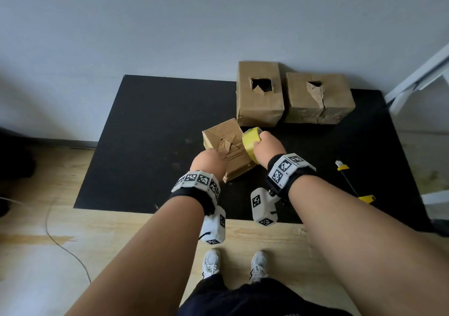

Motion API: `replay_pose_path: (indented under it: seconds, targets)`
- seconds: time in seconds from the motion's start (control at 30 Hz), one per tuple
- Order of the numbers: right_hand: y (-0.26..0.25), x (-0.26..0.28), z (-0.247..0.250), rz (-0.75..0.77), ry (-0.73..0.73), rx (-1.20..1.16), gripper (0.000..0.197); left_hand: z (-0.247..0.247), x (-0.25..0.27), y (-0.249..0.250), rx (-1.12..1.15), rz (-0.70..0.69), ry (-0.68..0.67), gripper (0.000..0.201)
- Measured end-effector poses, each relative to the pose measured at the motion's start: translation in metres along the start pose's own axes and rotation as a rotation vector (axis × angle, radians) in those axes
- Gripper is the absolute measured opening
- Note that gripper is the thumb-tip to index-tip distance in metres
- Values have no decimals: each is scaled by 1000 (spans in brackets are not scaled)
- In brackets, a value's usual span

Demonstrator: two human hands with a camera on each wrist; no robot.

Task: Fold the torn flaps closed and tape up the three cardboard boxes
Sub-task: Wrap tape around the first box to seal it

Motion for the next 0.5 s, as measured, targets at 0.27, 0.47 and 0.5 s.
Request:
replay_pose_path:
  seconds: [0.27, 0.47, 0.5]
  targets:
    - [45, 0, 35, 69, 20, 31, 43, -30, 19, 49, -105, 29, -67, 19]
    - [49, 8, 64, 216, 31, -39, 42, 13, 21, 88, 142, -95, 194, 23]
    - [47, 11, 67, 237, 28, -56, 40, 21, 21, 96, 198, -129, 223, 26]
Point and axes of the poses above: each hand's wrist, its own x-axis away from the middle knuckle, its own z-axis out of the back of the hand, y = z × x, the point moved 7 cm from there along -x, towards the middle knuckle, and after that the axes turned 8 degrees about x, right-handed, at the moved point
